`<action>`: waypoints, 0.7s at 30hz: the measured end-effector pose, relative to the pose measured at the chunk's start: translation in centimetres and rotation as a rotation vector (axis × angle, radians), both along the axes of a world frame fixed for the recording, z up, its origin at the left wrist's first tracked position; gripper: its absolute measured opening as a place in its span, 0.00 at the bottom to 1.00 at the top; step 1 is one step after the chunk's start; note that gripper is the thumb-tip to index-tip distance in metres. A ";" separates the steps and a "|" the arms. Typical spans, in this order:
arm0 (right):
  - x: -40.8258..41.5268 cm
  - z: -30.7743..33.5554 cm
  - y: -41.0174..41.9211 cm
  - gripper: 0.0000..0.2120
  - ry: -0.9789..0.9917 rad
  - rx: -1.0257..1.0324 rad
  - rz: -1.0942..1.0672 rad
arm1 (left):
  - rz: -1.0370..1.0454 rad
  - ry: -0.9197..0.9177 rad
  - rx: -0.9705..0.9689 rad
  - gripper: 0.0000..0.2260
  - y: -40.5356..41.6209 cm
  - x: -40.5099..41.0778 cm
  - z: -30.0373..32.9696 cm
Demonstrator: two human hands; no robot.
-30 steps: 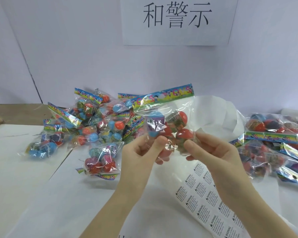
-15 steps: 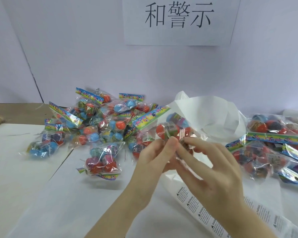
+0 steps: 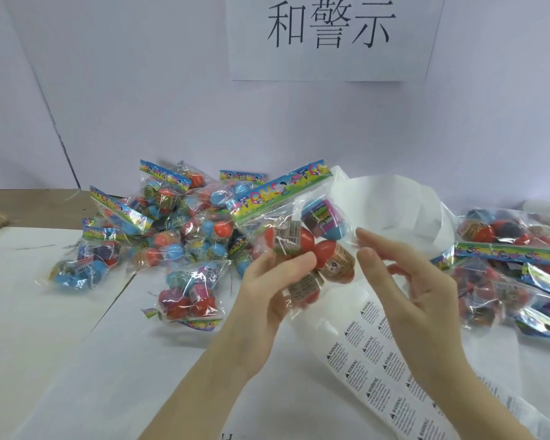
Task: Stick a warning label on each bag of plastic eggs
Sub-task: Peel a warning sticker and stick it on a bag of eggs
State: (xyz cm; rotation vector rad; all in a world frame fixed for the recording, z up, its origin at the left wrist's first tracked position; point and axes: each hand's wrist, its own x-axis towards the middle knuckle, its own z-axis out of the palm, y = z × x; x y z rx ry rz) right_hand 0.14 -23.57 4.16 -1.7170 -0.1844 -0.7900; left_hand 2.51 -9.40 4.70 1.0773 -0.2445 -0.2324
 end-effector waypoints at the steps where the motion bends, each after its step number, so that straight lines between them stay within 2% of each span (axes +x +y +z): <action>1: -0.1 0.0 0.0 0.08 0.009 0.042 0.008 | 0.012 -0.006 0.027 0.11 -0.1 -0.1 0.0; 6: -0.2 0.1 0.0 0.05 -0.045 0.072 -0.032 | 0.071 -0.010 0.107 0.04 -0.5 -0.1 -0.1; 11: -0.1 0.3 -0.6 0.03 -0.024 0.044 0.021 | 0.041 -0.053 0.117 0.05 -0.1 -0.1 0.1; 14: -0.2 0.5 -0.8 0.09 -0.026 -0.032 0.083 | 0.038 -0.056 0.131 0.07 0.0 0.0 0.1; 16: -0.2 0.6 -0.7 0.09 -0.019 -0.051 0.106 | 0.035 -0.059 0.119 0.09 0.1 0.0 0.0; 21: -0.4 1.2 -0.7 0.07 0.124 0.221 0.280 | 0.070 -0.041 0.077 0.09 0.3 0.1 -0.1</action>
